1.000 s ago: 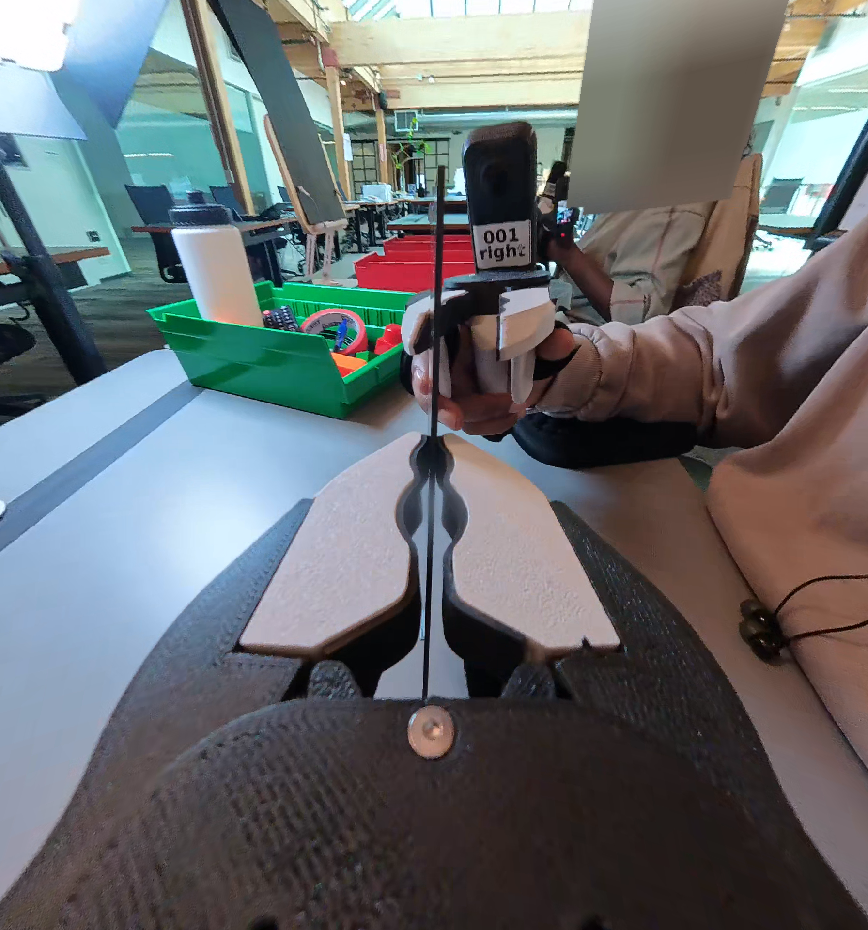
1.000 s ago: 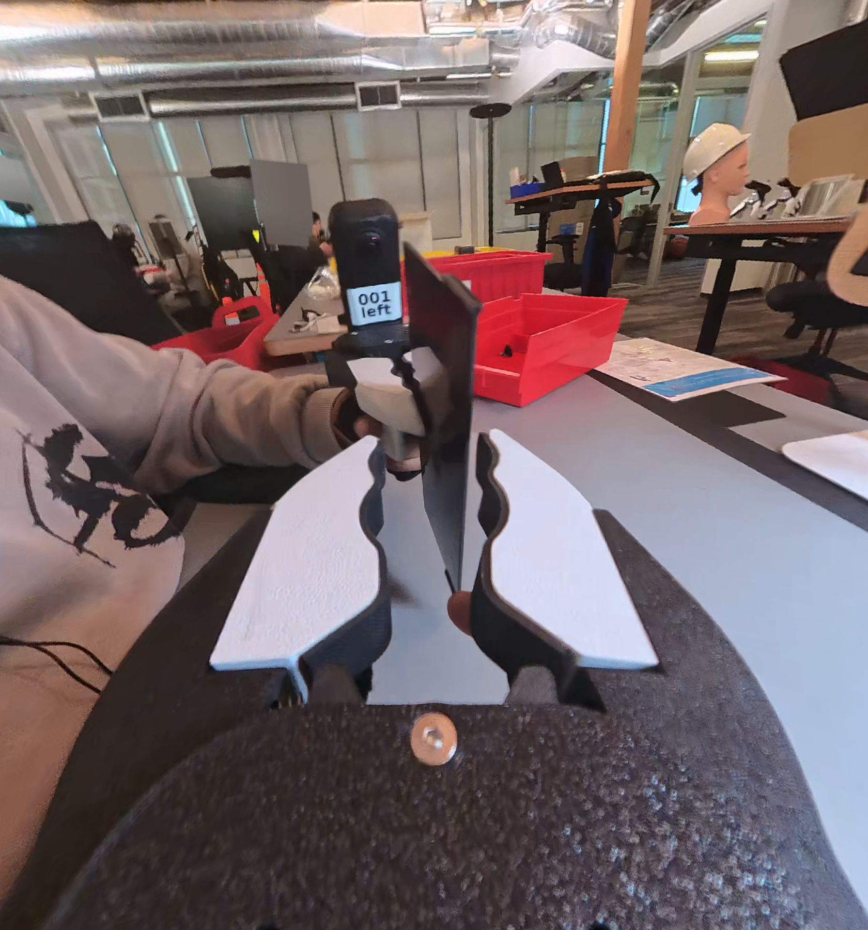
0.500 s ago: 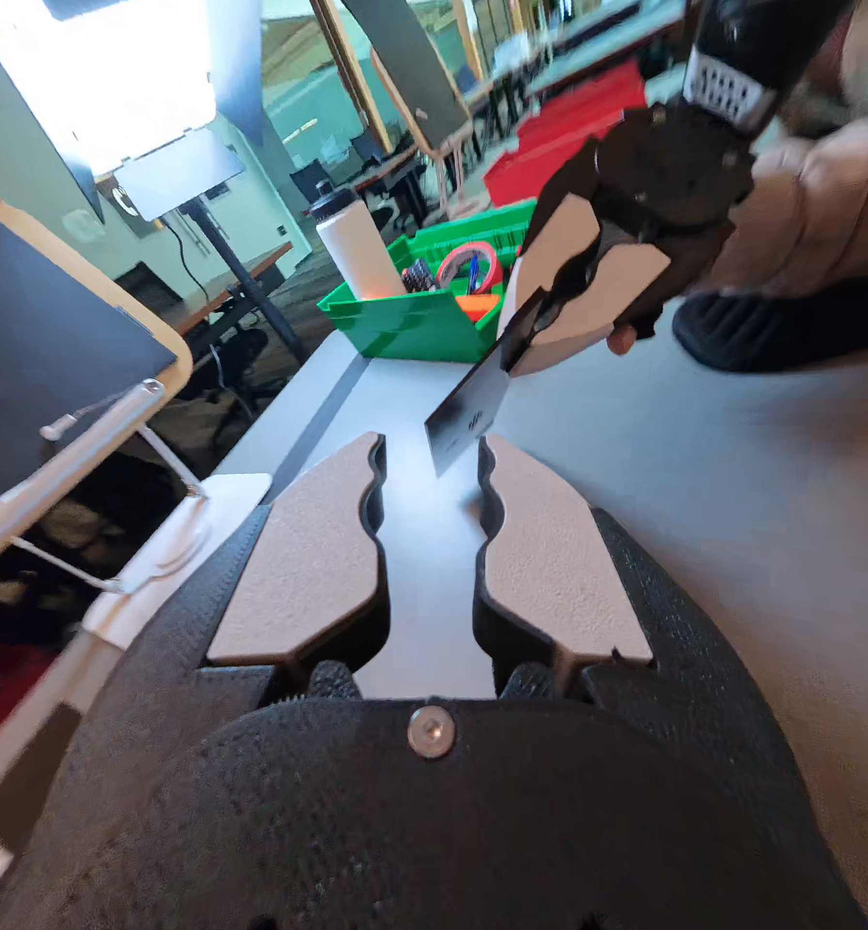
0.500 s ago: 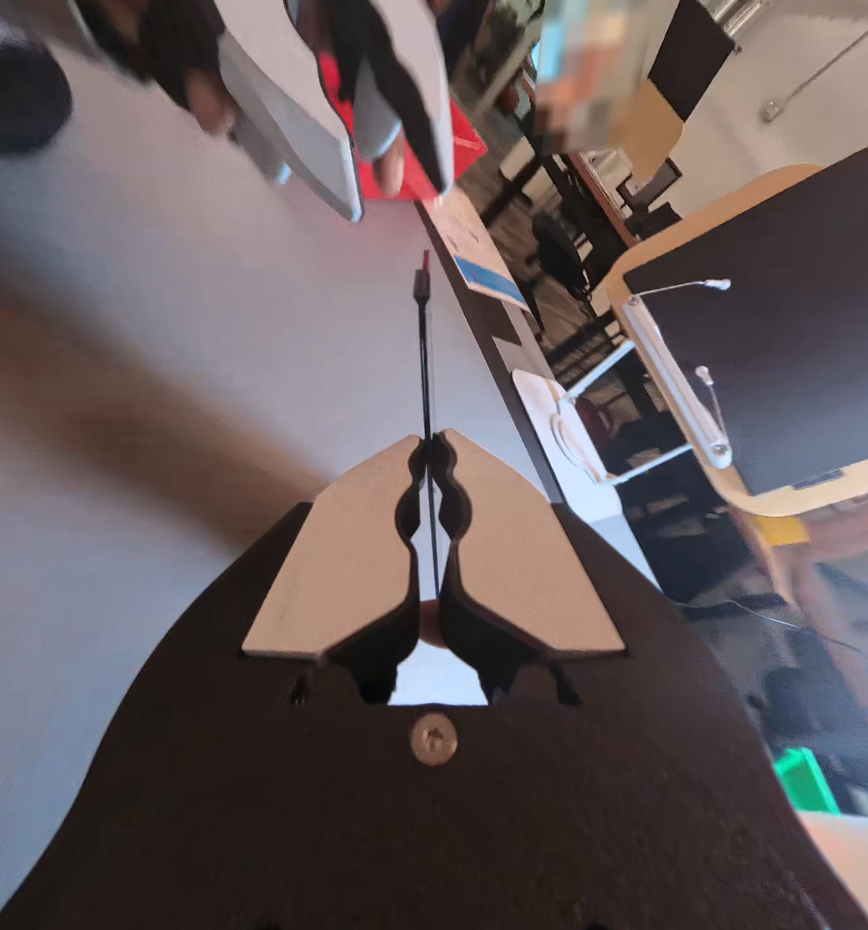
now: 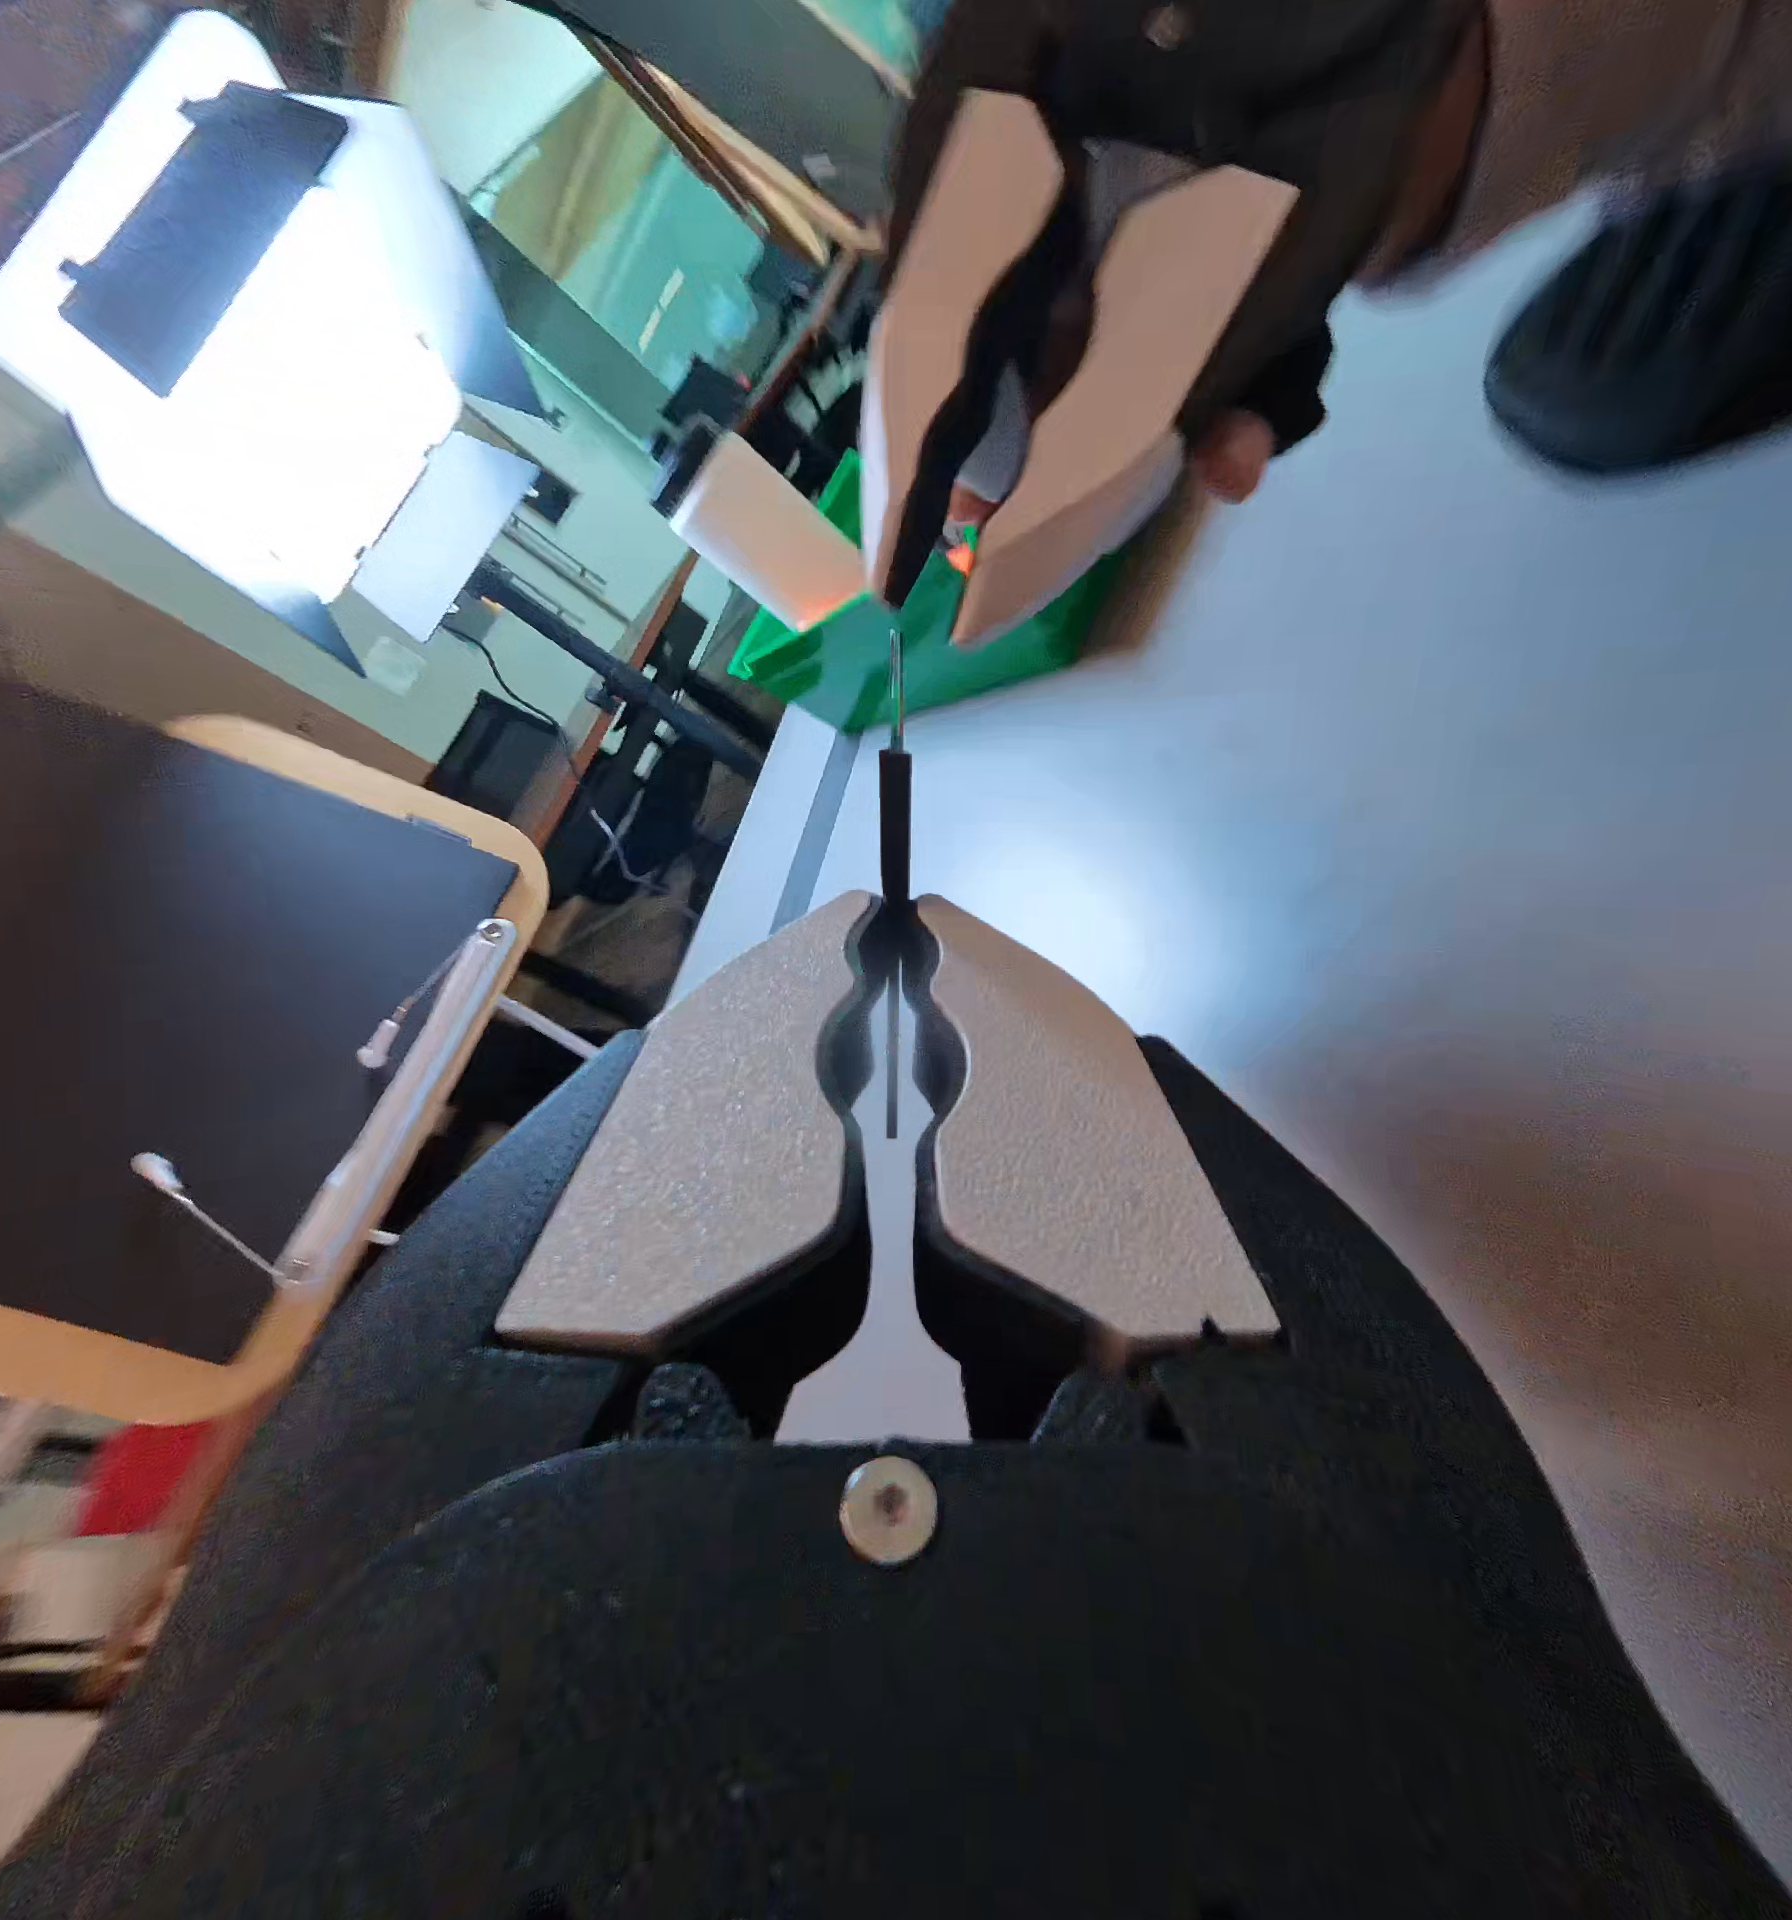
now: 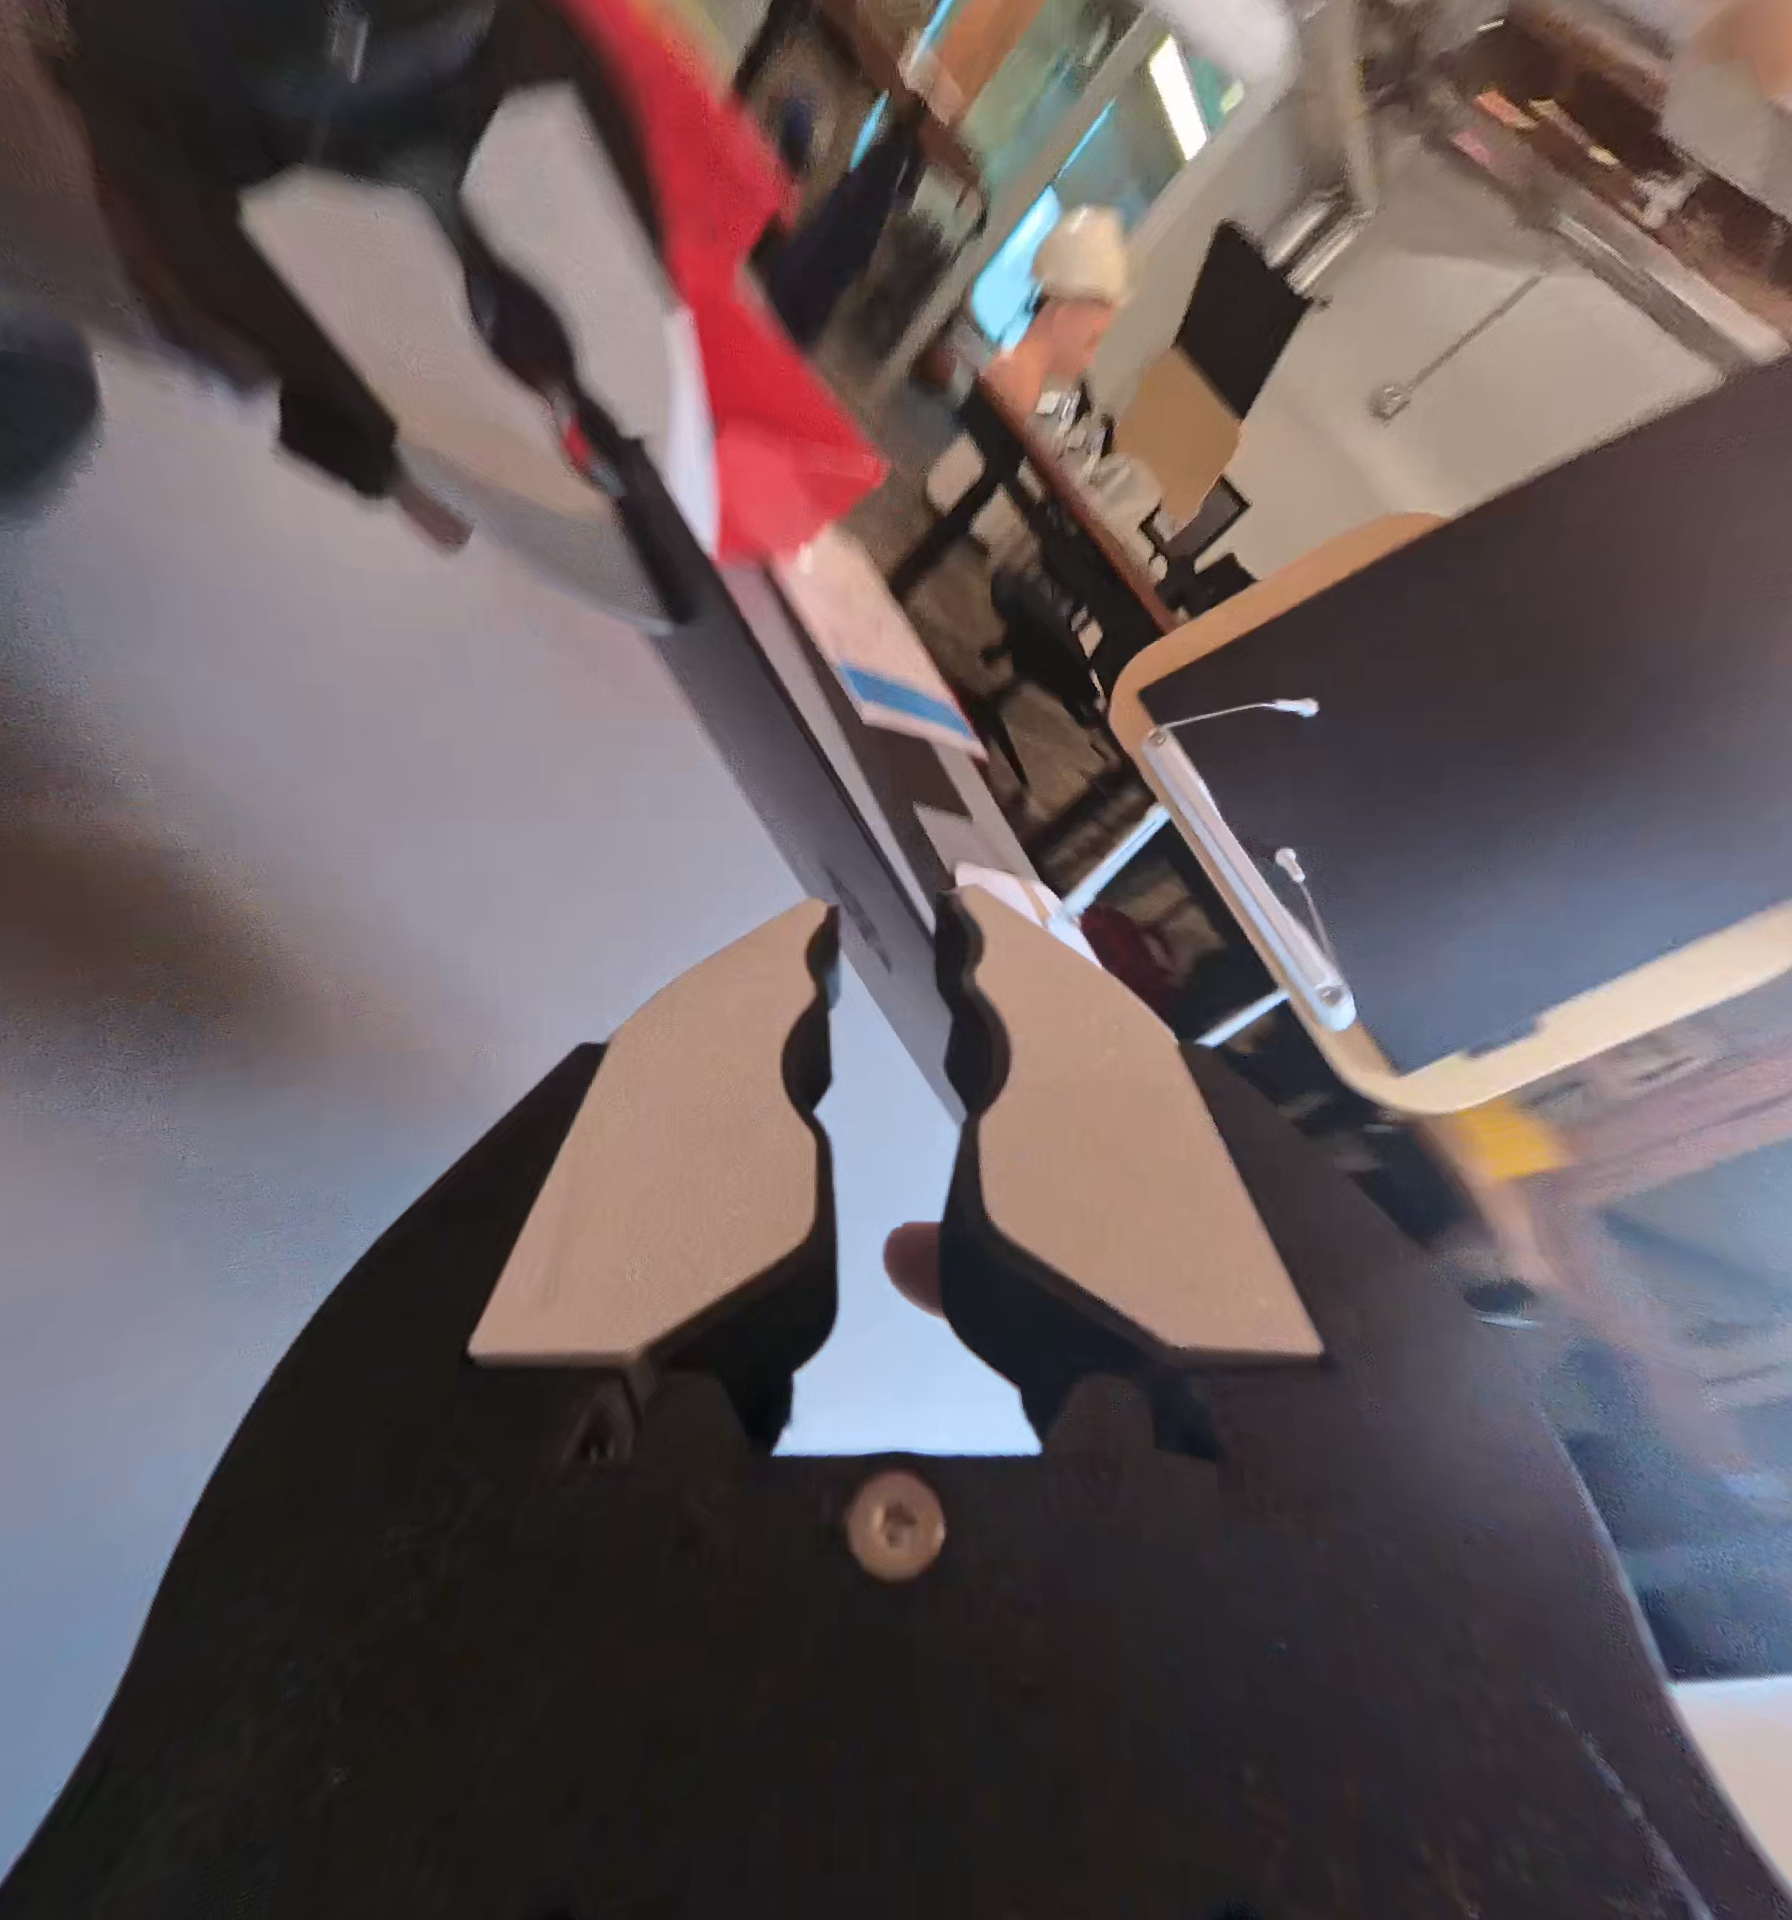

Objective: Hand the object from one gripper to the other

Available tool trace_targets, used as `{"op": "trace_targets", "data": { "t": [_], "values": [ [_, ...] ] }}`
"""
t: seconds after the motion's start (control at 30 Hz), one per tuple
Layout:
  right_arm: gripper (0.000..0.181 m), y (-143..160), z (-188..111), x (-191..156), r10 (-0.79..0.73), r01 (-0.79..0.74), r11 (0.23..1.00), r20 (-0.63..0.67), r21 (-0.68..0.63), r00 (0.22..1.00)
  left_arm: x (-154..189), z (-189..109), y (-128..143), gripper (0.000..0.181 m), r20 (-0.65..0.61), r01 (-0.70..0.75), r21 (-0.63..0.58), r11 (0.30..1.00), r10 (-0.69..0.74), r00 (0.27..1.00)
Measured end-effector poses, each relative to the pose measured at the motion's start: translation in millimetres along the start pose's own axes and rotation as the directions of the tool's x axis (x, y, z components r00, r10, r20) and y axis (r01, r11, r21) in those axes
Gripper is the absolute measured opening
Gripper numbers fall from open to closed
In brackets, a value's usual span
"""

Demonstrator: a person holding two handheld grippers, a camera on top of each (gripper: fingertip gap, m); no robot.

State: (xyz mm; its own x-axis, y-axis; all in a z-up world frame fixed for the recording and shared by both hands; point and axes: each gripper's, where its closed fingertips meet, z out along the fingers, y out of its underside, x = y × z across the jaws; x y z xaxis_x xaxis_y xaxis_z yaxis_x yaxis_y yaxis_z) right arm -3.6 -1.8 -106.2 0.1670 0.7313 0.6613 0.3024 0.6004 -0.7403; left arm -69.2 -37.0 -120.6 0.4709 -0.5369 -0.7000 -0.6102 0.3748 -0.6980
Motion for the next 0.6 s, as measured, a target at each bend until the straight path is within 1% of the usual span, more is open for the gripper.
{"op": "trace_targets", "data": {
  "t": [0.03,0.07,0.1,0.13,0.2,0.27,0.3,0.33,0.4,0.5,0.53,0.57,0.6],
  "values": [
    [0.024,-4.3,-11.0,17.7,0.159,-0.159,0.984,0.001,0.077,0.987,-13.8,-8.5,-4.9,0.002,-0.001,0.137,0.078,0.988,-0.137,0.991],
    [0.028,-5.1,-21.9,35.8,0.314,-0.313,0.937,0.019,0.153,0.949,-28.2,-17.7,-8.9,0.002,-0.021,0.280,0.162,0.946,-0.280,0.960],
    [0.033,-1.8,-31.7,52.8,0.447,-0.445,0.868,0.044,0.219,0.894,-43.0,-27.3,-12.2,0.002,-0.058,0.416,0.246,0.875,-0.415,0.908],
    [0.038,6.8,-38.7,68.6,0.553,-0.546,0.795,0.055,0.266,0.832,-57.8,-37.3,-14.9,0.002,-0.102,0.529,0.329,0.782,-0.528,0.843],
    [0.045,26.8,-41.9,81.4,0.687,-0.682,0.668,0.107,0.296,0.719,-83.2,-56.6,-17.8,0.002,-0.209,0.682,0.468,0.562,-0.679,0.704],
    [0.052,28.7,-33.8,72.5,0.762,-0.788,0.546,0.221,0.285,0.608,-98.0,-70.2,-17.4,0.002,-0.321,0.760,0.546,0.353,-0.750,0.579],
    [0.055,22.9,-26.2,61.4,0.767,-0.812,0.521,0.274,0.263,0.580,-100.9,-72.8,-16.1,0.002,-0.365,0.783,0.560,0.271,-0.768,0.527],
    [0.057,14.3,-17.7,47.2,0.760,-0.826,0.512,0.324,0.237,0.564,-101.3,-72.7,-15.3,0.001,-0.399,0.798,0.565,0.209,-0.778,0.486],
    [0.058,-6.9,-1.3,17.4,0.741,-0.846,0.494,0.413,0.200,0.530,-94.9,-65.7,-16.4,0.001,-0.451,0.825,0.549,0.136,-0.782,0.430],
    [0.054,-37.9,18.0,-9.2,0.732,-0.872,0.438,0.477,0.218,0.486,-77.3,-49.4,-23.9,0.002,-0.527,0.865,0.499,0.057,-0.772,0.355],
    [0.053,-46.6,21.4,-12.3,0.730,-0.880,0.418,0.492,0.226,0.474,-70.7,-43.7,-26.3,0.002,-0.539,0.875,0.482,0.049,-0.770,0.340],
    [0.050,-53.5,23.3,-13.2,0.728,-0.883,0.405,0.502,0.235,0.468,-63.7,-37.9,-28.2,0.002,-0.541,0.882,0.468,0.055,-0.771,0.335],
    [0.040,-57.7,24.2,-11.9,0.727,-0.882,0.399,0.499,0.251,0.471,-57.6,-33.0,-29.4,0.002,-0.541,0.887,0.458,0.063,-0.772,0.334]
  ]
}}
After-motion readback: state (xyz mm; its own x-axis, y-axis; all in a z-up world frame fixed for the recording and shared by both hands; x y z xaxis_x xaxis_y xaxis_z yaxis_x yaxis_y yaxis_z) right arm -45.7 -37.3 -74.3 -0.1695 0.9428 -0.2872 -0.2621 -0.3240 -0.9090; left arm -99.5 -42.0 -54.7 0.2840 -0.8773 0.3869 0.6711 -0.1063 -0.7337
